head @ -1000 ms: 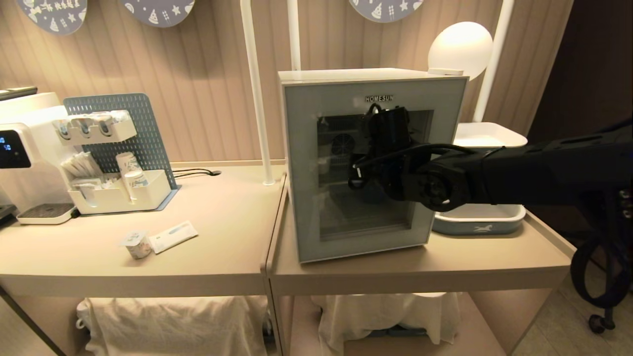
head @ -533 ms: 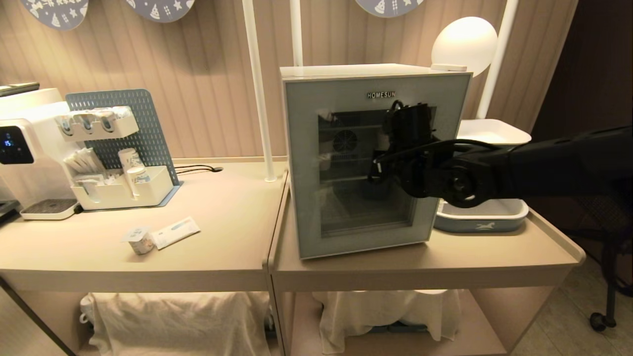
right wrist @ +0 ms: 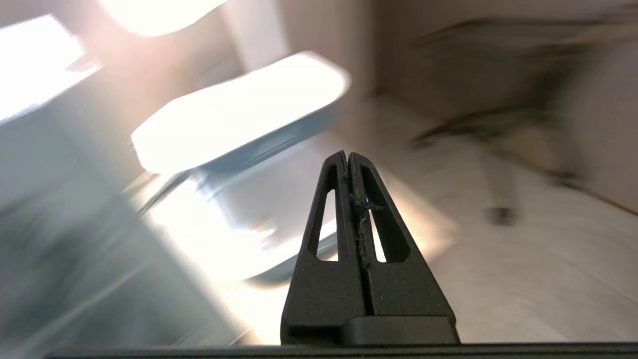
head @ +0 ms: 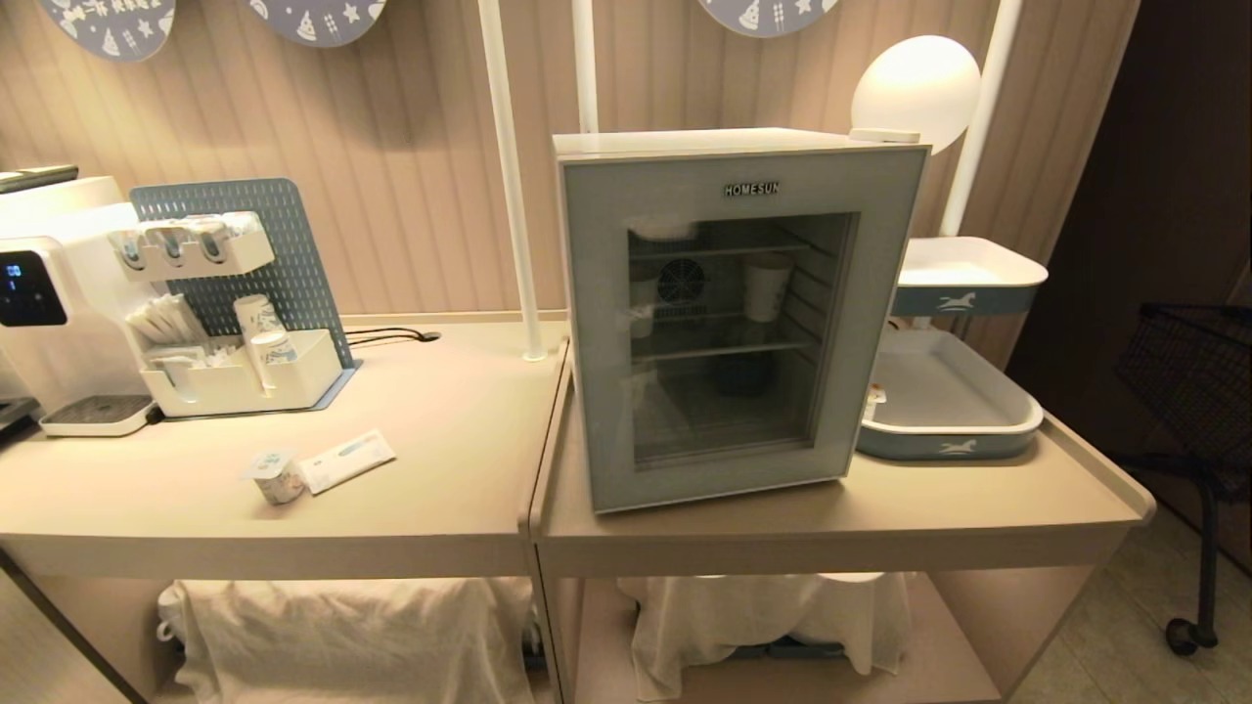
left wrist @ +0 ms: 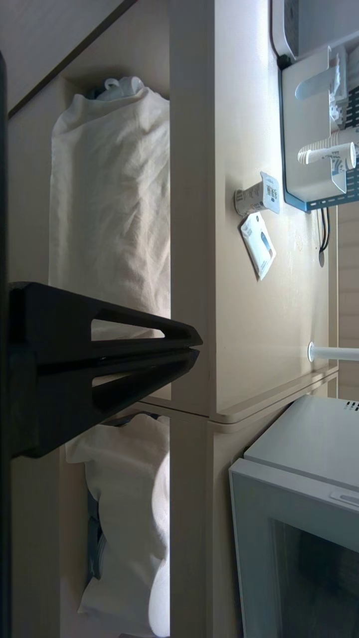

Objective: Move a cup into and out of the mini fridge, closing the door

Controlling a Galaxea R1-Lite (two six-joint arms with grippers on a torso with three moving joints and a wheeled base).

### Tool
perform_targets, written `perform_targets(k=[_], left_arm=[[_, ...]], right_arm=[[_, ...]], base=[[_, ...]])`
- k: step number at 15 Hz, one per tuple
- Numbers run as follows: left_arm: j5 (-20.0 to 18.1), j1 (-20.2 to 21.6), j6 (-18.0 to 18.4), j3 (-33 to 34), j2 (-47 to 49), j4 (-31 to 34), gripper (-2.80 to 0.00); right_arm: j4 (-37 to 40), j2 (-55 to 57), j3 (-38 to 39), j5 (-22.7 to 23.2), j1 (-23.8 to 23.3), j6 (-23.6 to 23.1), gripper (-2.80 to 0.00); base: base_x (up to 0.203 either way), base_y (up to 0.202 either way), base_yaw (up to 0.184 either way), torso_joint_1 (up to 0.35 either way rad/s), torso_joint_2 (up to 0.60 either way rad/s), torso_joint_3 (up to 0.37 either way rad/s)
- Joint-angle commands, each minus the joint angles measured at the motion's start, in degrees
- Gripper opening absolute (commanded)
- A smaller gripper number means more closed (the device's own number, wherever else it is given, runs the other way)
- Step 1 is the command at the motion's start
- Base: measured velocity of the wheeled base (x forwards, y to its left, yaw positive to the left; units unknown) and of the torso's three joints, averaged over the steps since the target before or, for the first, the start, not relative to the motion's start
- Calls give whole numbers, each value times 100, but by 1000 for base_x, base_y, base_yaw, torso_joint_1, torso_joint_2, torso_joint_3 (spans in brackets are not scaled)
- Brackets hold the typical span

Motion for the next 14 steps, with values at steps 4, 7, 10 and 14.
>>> perform_targets(k=[4, 7, 10, 14], left_arm=[[-1, 2, -11, 9, 0, -12, -280], [3, 2, -15, 9, 0, -12, -280], [-1, 2, -11, 9, 0, -12, -280], [-1, 2, -11, 9, 0, -12, -280]], right_arm=[[21, -4426, 2325, 25, -1039, -528, -280], [34, -6241, 3897, 466, -1428, -996, -280], [-365, -7095, 5831, 2558, -1580, -1136, -280], [1168, -7097, 6177, 5386, -1661, -971, -280]], base=[[0, 0, 0, 0, 0, 0], [0, 0, 0, 1, 1, 10], [0, 0, 0, 0, 0, 0], [0, 0, 0, 0, 0, 0]])
